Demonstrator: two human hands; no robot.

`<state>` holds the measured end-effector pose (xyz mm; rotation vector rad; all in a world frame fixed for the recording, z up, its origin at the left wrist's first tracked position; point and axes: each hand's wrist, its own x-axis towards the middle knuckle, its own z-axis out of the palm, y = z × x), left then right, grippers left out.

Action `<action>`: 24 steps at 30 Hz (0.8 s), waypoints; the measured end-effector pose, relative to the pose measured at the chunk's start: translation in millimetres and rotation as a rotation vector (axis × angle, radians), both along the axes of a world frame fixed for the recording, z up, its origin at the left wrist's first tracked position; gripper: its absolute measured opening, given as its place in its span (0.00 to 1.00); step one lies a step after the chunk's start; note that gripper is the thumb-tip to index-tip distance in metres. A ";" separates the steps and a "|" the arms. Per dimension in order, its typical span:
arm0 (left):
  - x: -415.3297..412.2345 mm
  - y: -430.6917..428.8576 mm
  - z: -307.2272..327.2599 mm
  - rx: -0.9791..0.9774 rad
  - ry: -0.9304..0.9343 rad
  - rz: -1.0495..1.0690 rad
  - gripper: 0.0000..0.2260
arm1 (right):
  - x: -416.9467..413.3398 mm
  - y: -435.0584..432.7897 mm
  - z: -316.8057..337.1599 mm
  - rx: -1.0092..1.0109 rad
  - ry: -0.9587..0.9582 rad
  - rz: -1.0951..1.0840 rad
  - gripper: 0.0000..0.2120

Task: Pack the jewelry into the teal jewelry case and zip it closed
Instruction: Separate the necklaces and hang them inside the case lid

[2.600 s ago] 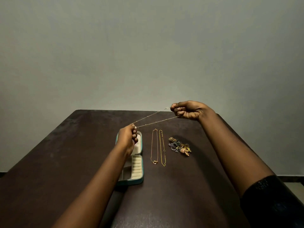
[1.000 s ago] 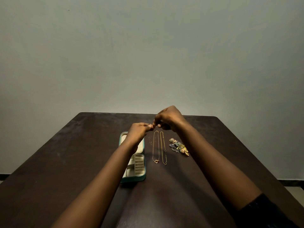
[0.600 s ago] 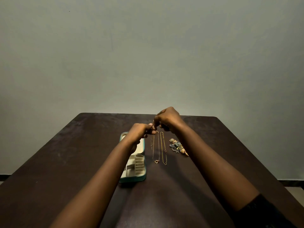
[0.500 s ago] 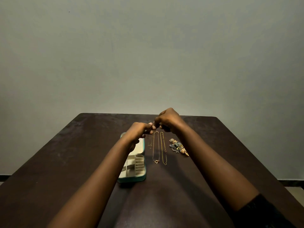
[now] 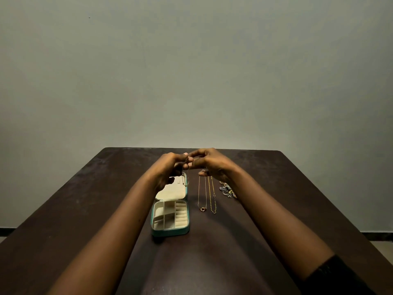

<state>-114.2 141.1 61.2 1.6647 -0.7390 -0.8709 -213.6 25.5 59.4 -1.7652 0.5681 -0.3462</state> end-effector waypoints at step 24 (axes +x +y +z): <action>26.5 8.4 -9.1 -0.044 0.013 -0.112 0.08 | 4.3 3.0 -37.3 0.231 0.017 -0.357 0.10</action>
